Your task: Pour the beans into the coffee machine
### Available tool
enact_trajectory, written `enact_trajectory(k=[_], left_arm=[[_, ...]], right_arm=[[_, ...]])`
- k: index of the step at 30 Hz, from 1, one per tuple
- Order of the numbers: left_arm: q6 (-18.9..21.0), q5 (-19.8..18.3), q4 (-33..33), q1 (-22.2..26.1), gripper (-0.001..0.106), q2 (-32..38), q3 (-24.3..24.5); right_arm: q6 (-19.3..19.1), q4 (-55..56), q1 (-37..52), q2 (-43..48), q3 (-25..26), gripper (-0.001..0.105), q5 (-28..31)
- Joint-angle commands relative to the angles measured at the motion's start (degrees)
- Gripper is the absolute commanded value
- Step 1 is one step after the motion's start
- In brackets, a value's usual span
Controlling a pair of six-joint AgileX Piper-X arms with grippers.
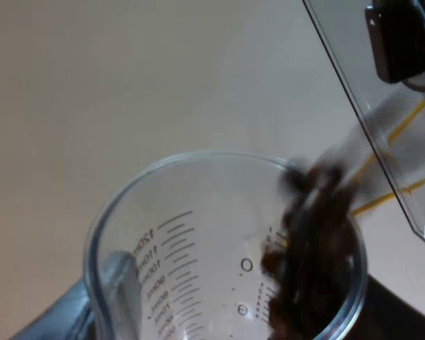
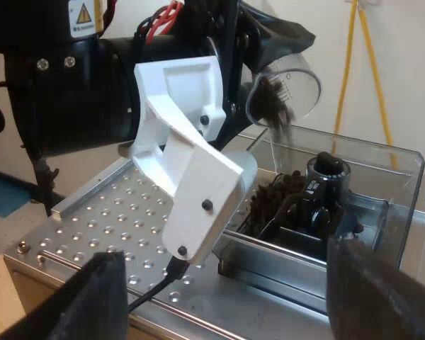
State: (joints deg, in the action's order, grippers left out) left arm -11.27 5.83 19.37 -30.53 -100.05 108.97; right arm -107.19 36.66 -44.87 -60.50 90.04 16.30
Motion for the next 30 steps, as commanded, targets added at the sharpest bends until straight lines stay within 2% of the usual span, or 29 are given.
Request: enact_trajectory(k=[1,2,5,30], left_arm=[[-3.4,-0.1,-0.5,0.0,0.029,0.3,0.3],[-5.3,-0.1,-0.5,0.0,0.029,0.3,0.3],[-7.1,-0.1,-0.5,0.0,0.029,0.3,0.3],[-7.1,-0.1,-0.5,0.0,0.029,0.3,0.3]], right_arm=[[-0.6,-0.3,0.0,0.7,0.4,0.062,-0.3],[-0.6,0.1,0.0,0.7,0.4,0.062,-0.3],[-0.6,2.5,0.0,0.7,0.4,0.062,-0.3],[0.5,1.3,0.0,0.7,0.4,0.062,-1.1]])
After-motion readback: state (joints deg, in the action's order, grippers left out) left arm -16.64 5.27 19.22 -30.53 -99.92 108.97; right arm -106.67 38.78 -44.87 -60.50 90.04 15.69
